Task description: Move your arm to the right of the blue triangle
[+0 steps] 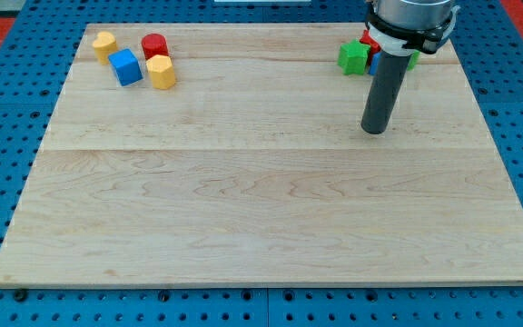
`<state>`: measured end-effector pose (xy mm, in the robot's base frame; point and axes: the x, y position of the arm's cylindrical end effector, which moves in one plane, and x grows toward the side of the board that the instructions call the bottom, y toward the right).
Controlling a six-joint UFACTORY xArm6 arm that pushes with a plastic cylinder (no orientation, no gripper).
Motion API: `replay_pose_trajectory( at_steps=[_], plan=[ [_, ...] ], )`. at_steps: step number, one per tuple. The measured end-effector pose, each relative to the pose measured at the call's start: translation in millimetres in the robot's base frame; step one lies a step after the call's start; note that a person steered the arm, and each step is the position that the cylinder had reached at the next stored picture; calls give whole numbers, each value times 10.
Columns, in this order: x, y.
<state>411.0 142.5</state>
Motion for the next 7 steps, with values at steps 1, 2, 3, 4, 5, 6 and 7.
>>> replay_pose_trajectory(
  at_steps=[1,2,3,4,5,6,7],
  plan=[
    [0,0],
    [16,0],
    [85,0],
    [82,167],
    [39,509],
    [-113,874],
    [-113,1044]
  ],
)
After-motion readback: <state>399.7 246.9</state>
